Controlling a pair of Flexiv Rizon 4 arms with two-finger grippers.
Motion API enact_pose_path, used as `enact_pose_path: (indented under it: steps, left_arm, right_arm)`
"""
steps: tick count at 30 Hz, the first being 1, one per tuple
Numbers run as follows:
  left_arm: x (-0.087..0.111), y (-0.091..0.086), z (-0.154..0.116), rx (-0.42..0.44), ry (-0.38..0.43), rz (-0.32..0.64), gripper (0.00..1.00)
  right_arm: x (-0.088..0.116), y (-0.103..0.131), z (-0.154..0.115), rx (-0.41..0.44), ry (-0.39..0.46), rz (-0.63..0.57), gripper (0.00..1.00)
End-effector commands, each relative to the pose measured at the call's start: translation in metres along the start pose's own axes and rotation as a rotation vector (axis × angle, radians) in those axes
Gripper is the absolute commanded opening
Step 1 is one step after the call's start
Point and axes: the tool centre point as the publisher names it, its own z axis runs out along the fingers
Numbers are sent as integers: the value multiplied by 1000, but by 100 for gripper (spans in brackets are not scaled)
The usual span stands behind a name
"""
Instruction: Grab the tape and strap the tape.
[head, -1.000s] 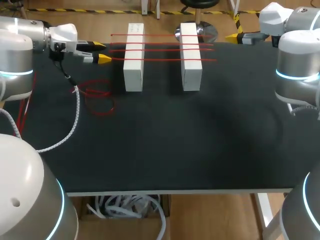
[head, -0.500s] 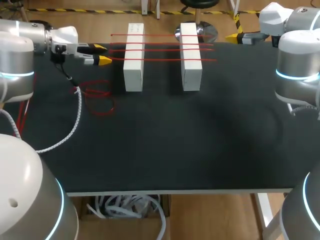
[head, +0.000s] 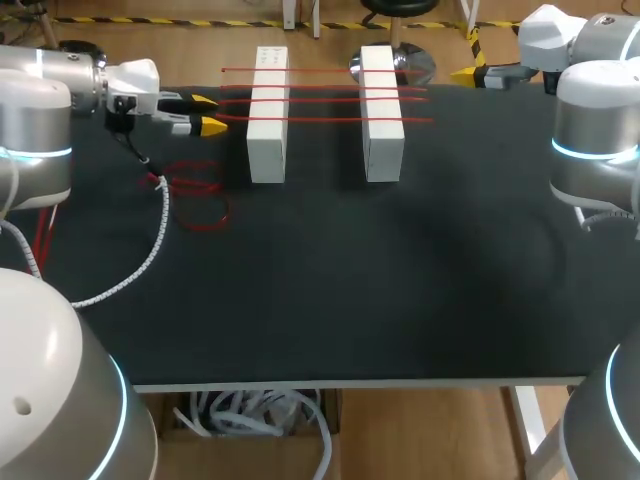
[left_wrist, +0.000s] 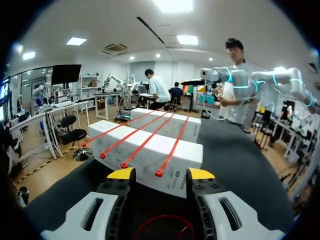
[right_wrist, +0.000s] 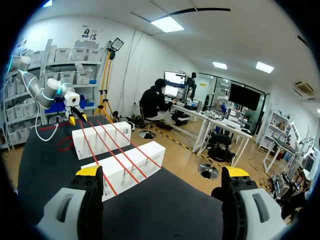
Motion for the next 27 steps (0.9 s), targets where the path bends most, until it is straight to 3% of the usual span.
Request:
enact_pose_path:
  steps: [1, 2, 7, 13, 16, 17, 20, 27]
  left_arm:
    - [-2, 3, 2, 3, 5, -1, 43]
    - [-2, 3, 2, 3, 5, -3, 43]
    - [-1, 4, 3, 3, 6, -4, 25]
    - [-2, 3, 3, 0, 2, -4, 30]
    - [-2, 3, 3, -1, 7, -1, 27]
    - [-2, 3, 3, 0, 8, 0, 18]
    - [-3, 3, 2, 0, 11, -1, 11]
    - [-4, 1, 2, -2, 12, 0, 14]
  right_arm:
    - [0, 0, 0, 0, 1, 0, 100]
    - [0, 0, 0, 0, 1, 0, 100]
    - [0, 0, 0, 0, 1, 0, 100]
    - [0, 0, 0, 0, 1, 0, 100]
    - [0, 0, 0, 0, 1, 0, 100]
    - [0, 0, 0, 0, 1, 0, 100]
    - [0, 0, 0, 0, 1, 0, 100]
    - [0, 0, 0, 0, 1, 0, 100]
